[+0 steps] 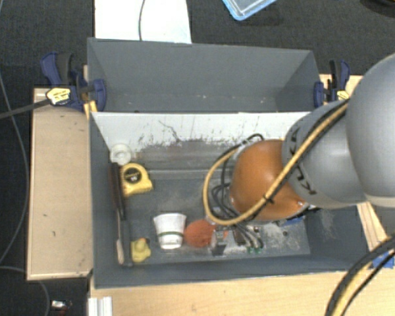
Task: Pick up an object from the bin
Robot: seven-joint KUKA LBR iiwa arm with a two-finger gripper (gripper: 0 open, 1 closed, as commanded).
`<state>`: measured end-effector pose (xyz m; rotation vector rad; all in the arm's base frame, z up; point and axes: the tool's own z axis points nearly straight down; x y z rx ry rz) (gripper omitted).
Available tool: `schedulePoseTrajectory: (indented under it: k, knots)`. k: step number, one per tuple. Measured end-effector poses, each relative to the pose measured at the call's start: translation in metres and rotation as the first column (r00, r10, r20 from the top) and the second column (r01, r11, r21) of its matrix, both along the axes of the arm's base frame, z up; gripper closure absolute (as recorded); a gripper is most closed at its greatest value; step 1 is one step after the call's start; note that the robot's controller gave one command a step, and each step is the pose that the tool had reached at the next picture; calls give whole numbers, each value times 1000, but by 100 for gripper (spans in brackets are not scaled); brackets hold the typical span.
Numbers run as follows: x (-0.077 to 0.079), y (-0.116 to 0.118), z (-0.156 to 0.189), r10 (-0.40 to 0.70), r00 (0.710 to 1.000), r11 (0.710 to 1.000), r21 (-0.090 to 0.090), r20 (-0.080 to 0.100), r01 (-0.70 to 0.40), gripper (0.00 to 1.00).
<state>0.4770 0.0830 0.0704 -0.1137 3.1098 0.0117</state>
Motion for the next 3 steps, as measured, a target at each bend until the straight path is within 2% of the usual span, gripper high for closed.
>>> schedulePoseTrajectory:
  k: [1, 2, 3]
  knots:
    - [1, 5, 67, 2, 1000, 1000, -1, -4, -2, 100]
    - [16, 5, 103, -27, 1000, 1000, 0, -5, 27, 100]
    - [16, 10, 183, -8, 1000, 1000, 0, -5, 8, 100]
